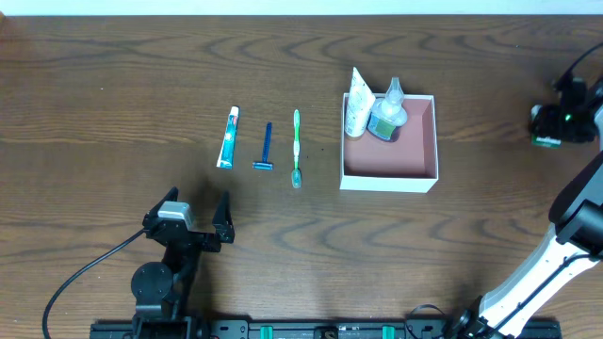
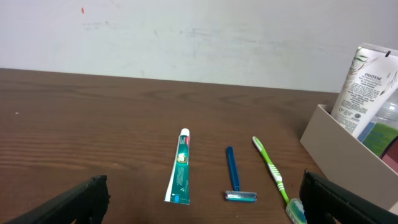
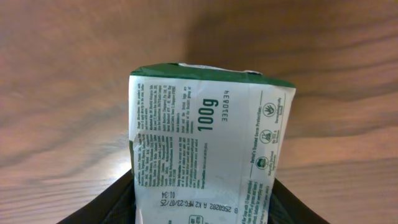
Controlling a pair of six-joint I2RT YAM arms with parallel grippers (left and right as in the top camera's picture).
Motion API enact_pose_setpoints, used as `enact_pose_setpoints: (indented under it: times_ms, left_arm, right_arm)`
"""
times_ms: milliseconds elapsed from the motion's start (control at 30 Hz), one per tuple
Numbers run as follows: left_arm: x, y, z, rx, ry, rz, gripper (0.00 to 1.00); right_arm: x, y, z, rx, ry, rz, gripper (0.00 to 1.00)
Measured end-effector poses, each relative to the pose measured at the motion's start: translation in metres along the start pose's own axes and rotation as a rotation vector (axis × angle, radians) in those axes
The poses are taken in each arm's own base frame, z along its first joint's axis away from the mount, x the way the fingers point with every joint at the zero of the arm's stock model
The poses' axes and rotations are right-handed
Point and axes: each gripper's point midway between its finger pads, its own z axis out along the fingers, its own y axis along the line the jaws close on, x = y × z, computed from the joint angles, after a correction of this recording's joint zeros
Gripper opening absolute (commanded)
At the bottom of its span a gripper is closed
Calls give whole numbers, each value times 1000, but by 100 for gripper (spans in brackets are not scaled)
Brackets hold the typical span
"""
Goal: Pack container
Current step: 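Carry the soap box into the container and drop it inside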
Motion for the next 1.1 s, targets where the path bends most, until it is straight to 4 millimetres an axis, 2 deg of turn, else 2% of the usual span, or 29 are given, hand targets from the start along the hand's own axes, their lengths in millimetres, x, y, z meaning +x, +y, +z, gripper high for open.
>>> enact_pose_setpoints:
  times_ms: [100,200,367,467,533,667,733,900,1100]
  left_arm:
    - [0,0,0,0,0,0,98]
    - [0,0,0,0,0,0,98]
    - [0,0,0,0,0,0,98]
    - [0,0,0,0,0,0,98]
    - [0,0,0,0,0,0,98]
    - [0,0,0,0,0,0,98]
    - [0,0,0,0,0,0,98]
    - [0,0,0,0,0,0,98]
    - [0,0,0,0,0,0,98]
  right_arm:
    - [-18,10,-25,-25,-19,15,34]
    - [-35,36,-55,-82,-44,1,34]
    - [-59,110,-114,-199,-116,-98,35]
    - [-59,161,-144,-256,-134,-174,37]
    - [-53,193,-156,-292,-123,-215,36]
    - [-31,242,-159,-323,-35,-241,34]
    - [-24,253,-157,-316,-3,-243,34]
    - [-3,272,-156,-292,81,-252,35]
    - [37,278,-162,-280,242,-252,35]
